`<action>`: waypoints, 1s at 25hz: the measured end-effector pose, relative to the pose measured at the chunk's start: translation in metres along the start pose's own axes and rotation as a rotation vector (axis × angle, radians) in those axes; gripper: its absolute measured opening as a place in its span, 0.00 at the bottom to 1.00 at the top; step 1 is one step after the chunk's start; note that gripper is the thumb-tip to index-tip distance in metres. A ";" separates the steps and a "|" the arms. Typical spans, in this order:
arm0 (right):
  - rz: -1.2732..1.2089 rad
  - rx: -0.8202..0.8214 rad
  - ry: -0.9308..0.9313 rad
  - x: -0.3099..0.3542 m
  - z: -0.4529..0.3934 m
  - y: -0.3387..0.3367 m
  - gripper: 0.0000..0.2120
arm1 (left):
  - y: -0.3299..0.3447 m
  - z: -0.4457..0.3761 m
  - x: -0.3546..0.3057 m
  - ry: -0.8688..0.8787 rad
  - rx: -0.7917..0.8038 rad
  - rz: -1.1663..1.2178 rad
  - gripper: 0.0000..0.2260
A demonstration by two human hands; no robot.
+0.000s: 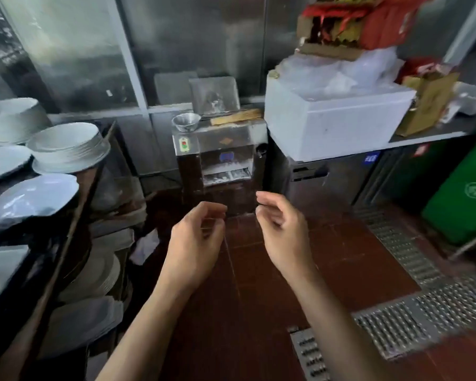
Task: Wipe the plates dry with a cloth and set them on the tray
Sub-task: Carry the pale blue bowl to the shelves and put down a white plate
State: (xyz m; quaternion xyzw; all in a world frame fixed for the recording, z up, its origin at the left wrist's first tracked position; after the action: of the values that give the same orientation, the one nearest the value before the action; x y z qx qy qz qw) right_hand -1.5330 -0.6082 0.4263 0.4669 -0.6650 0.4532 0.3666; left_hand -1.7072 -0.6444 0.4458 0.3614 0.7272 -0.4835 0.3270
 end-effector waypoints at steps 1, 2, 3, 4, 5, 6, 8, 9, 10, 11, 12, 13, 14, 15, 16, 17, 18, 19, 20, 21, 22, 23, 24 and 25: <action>0.027 -0.052 0.018 -0.011 -0.004 -0.024 0.12 | 0.024 -0.010 -0.008 0.022 0.055 0.016 0.10; 0.053 -0.102 0.040 -0.021 -0.006 -0.048 0.12 | 0.046 -0.019 -0.016 0.041 0.106 0.031 0.10; 0.079 -0.156 0.064 -0.031 -0.008 -0.071 0.12 | 0.070 -0.028 -0.024 0.059 0.160 0.049 0.10; 0.099 -0.210 0.090 -0.040 -0.010 -0.092 0.12 | 0.093 -0.036 -0.032 0.081 0.210 0.068 0.10; 0.121 -0.270 0.113 -0.051 -0.012 -0.115 0.12 | 0.119 -0.045 -0.040 0.103 0.266 0.090 0.11; 0.145 -0.321 0.134 -0.060 -0.015 -0.135 0.12 | 0.143 -0.053 -0.047 0.123 0.315 0.107 0.11; 0.180 -0.411 0.173 -0.076 -0.025 -0.170 0.12 | 0.189 -0.071 -0.061 0.163 0.398 0.140 0.11; 0.189 -0.454 0.195 -0.084 -0.030 -0.186 0.12 | 0.211 -0.081 -0.068 0.179 0.435 0.157 0.11; 0.201 -0.500 0.210 -0.092 -0.038 -0.205 0.12 | 0.236 -0.092 -0.076 0.195 0.475 0.179 0.11; 0.215 -0.538 0.220 -0.098 -0.046 -0.221 0.12 | 0.258 -0.104 -0.083 0.210 0.508 0.198 0.11; 0.226 -0.572 0.231 -0.104 -0.054 -0.237 0.12 | 0.278 -0.116 -0.090 0.228 0.537 0.214 0.11; 0.230 -0.611 0.252 -0.109 -0.063 -0.253 0.12 | 0.300 -0.128 -0.099 0.246 0.568 0.227 0.11; 0.231 -0.652 0.273 -0.114 -0.069 -0.269 0.11 | 0.319 -0.138 -0.108 0.265 0.599 0.239 0.11; 0.233 -0.700 0.287 -0.120 -0.076 -0.286 0.11 | 0.341 -0.149 -0.119 0.281 0.637 0.256 0.10; 0.232 -0.749 0.301 -0.124 -0.079 -0.301 0.11 | 0.362 -0.157 -0.129 0.300 0.676 0.270 0.10; 0.231 -0.794 0.313 -0.130 -0.080 -0.316 0.11 | 0.383 -0.163 -0.139 0.324 0.714 0.286 0.10; 0.234 -0.839 0.329 -0.136 -0.079 -0.333 0.11 | 0.406 -0.166 -0.150 0.344 0.754 0.306 0.10; 0.244 -0.882 0.351 -0.141 -0.075 -0.348 0.11 | 0.426 -0.165 -0.161 0.359 0.797 0.320 0.10; 0.258 -0.930 0.371 -0.146 -0.069 -0.365 0.11 | 0.447 -0.161 -0.173 0.370 0.847 0.339 0.10; 0.264 -0.973 0.378 -0.150 -0.063 -0.381 0.11 | 0.465 -0.156 -0.183 0.381 0.889 0.356 0.10; 0.264 -1.009 0.378 -0.153 -0.058 -0.398 0.11 | 0.483 -0.151 -0.194 0.394 0.925 0.371 0.10; 0.260 -1.042 0.383 -0.157 -0.054 -0.416 0.12 | 0.501 -0.147 -0.205 0.402 0.964 0.380 0.11; 0.260 -1.077 0.389 -0.162 -0.050 -0.433 0.13 | 0.519 -0.143 -0.216 0.413 1.002 0.382 0.11; 0.265 -1.115 0.391 -0.167 -0.046 -0.453 0.14 | 0.541 -0.137 -0.230 0.432 1.039 0.381 0.12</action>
State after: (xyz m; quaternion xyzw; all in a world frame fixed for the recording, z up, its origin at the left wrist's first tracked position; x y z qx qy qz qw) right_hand -1.0490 -0.5864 0.4073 0.0258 -0.7752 0.1555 0.6118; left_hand -1.1489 -0.4167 0.4269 0.6885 0.3676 -0.6242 0.0331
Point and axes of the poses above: each hand's wrist, its own z-axis away from the middle knuckle, its own y-axis out of the palm, x = y × z, the point moved 1 cm from there along -z, towards the middle knuckle, and after that the axes turned 2 degrees about z, right-handed, at the moved point
